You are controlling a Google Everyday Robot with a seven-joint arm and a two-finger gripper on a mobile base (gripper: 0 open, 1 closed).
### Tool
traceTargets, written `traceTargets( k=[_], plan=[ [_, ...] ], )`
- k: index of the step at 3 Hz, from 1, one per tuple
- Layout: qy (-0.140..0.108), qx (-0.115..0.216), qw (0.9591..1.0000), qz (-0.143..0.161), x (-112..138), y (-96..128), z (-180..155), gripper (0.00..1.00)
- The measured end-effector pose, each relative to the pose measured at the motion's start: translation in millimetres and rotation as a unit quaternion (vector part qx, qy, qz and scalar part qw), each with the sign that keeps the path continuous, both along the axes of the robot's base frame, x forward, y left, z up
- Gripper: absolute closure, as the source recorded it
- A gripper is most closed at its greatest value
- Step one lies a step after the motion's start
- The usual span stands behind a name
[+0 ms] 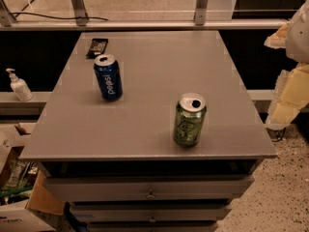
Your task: Knock pepsi can over
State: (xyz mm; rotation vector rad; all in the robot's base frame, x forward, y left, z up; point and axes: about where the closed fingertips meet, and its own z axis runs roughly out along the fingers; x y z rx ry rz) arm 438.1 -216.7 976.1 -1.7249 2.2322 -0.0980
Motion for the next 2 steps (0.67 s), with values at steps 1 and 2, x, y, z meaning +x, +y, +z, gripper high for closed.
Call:
traceTargets(
  k=[1, 2],
  plan=[
    [0.0, 0.0, 1.0, 0.0, 0.0, 0.0, 0.0, 0.0],
    [-0.014, 0.014, 0.9998, 0.001, 4.0, 1.1, -1.4, 0.0]
  ],
)
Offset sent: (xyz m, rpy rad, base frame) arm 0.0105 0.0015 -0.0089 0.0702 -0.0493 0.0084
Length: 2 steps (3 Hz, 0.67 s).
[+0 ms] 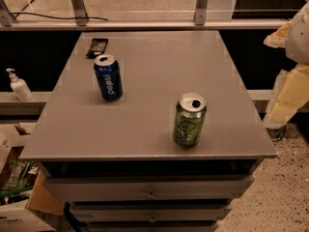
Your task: Knock pepsi can over
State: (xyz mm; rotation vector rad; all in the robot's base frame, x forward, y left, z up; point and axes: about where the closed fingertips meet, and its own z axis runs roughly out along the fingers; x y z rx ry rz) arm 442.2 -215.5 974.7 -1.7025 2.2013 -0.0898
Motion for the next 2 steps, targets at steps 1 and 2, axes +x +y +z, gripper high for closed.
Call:
traceTargets(
  k=[1, 2],
  plan=[
    [-0.016, 0.039, 0.999, 0.011, 14.0, 14.3, -7.9, 0.0],
    [-0.038, 0.079, 0.9956, 0.034, 35.6, 39.3, -12.3, 0.0]
  ],
)
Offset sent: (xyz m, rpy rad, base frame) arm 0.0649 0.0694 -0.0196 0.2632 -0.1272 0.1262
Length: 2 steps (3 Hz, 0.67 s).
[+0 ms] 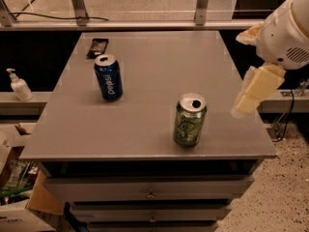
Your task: Knock pepsi can over
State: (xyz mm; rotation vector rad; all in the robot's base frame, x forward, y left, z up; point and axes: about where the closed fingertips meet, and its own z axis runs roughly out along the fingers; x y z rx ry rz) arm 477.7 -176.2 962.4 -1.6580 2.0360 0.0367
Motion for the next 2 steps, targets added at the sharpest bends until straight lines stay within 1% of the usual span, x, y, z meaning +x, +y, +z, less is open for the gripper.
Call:
traceTargets(
  k=[1, 2],
  plan=[
    [-0.027, 0.037, 0.9985, 0.029, 27.1, 26.9, -8.2, 0.0],
    [-0.05, 0.053, 0.9956, 0.058, 56.6, 52.4, -17.0, 0.0]
  ],
)
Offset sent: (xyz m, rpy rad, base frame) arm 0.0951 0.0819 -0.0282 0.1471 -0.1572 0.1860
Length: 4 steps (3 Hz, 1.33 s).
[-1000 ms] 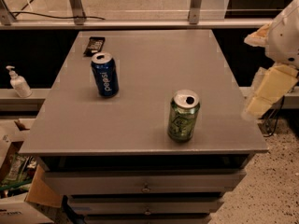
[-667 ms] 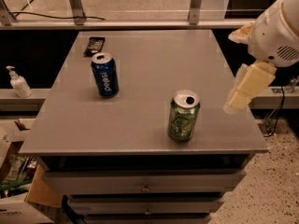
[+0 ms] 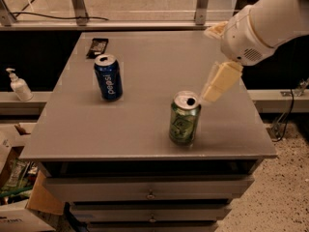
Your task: Knock pepsi can over
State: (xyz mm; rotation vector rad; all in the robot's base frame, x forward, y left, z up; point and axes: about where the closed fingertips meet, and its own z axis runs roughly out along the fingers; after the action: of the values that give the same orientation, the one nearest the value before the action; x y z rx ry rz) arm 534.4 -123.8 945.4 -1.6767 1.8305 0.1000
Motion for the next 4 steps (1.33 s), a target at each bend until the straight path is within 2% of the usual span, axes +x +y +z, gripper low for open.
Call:
traceTargets(
  k=[1, 2, 3, 4],
  plan=[
    [-0.023, -0.003, 0.9994, 0.027, 30.7, 17.4, -4.6, 0.0],
    [-0.034, -0.008, 0.9987, 0.038, 45.1, 23.8, -3.6, 0.0],
    [-0.034, -0.008, 0.9987, 0.038, 45.3, 23.7, -2.7, 0.0],
    [-0.045, -0.018, 0.9978, 0.044, 56.7, 28.1, -2.4, 0.0]
  ],
)
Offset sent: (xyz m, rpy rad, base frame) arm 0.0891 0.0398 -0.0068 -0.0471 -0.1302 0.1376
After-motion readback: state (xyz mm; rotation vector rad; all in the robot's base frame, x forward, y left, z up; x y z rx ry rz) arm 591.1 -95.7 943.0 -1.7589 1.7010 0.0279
